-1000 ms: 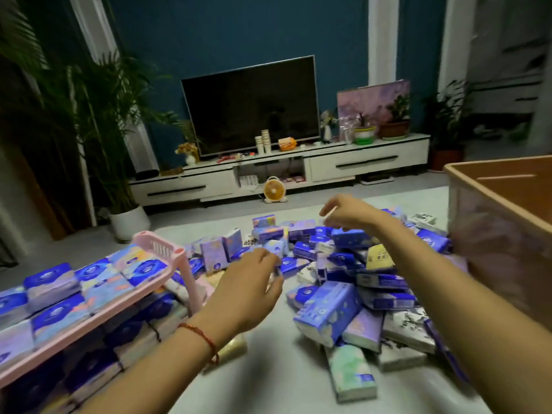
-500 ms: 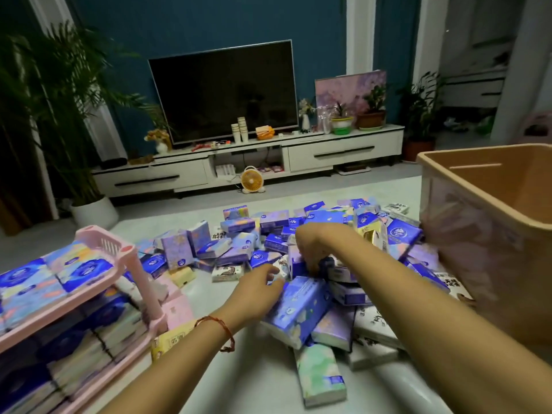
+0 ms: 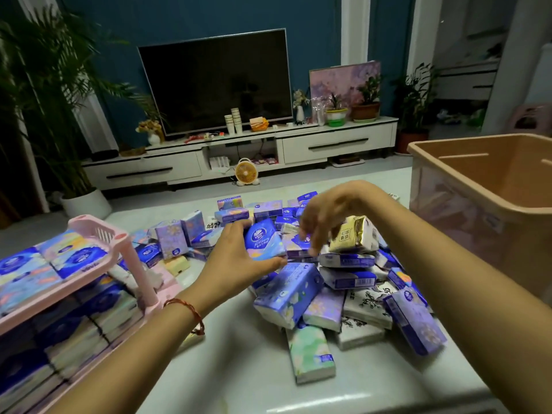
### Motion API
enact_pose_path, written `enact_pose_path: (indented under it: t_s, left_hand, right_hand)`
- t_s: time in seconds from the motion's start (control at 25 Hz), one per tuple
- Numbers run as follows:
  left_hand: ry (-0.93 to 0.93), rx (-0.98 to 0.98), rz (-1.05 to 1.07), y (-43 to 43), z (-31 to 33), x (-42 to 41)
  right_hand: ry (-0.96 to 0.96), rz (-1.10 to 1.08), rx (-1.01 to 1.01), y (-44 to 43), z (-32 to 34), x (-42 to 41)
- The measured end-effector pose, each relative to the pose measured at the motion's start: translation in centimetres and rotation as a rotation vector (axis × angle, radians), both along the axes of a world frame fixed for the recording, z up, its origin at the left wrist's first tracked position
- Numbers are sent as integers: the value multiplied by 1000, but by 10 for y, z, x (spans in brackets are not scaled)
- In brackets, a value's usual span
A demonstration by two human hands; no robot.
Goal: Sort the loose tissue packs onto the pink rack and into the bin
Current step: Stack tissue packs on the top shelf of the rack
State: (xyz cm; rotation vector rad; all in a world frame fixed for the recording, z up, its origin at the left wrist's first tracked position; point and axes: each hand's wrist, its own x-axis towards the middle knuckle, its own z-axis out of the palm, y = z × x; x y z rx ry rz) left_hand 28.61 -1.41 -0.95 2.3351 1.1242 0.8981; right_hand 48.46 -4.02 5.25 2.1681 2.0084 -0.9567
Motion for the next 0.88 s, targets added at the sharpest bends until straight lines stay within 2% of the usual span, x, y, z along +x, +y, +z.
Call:
enact_pose_path:
  t_s: [0.08,0.16,0.28,0.4,0.48,0.56,0.64,0.76,0.88]
  left_hand:
    - [16,-25,9,-4,-5,-4]
    - [18,-32,-9,-8,-5,-9]
    - [5,-30,-12,-14,0,-19]
    - [-19,11,3,-20,10,-39]
    - [-42,146,-45,-27,23,-62]
    - [16,347,-76,-36,42,-91]
    - [55,508,0,-40,63,-126]
    - [73,611,233,-28,90,-192]
    - [-11,470,500,-2,99,-256]
  right_hand:
    - [-374,20,-157,-5,-10,5]
    - [-530,45,-198,-8,-20,5]
    - [-539,21,-135,-9,-23,5]
    - [-465,-25,1,-15,-10,1]
    - [-275,-42,205,-15,8,-8]
    - [80,-86,415,-13,31,-30]
    - [470,-99,516,-2,50,-67]
    - [845,36,511,26,60,-143]
    - [1041,46,419,56,54,-216]
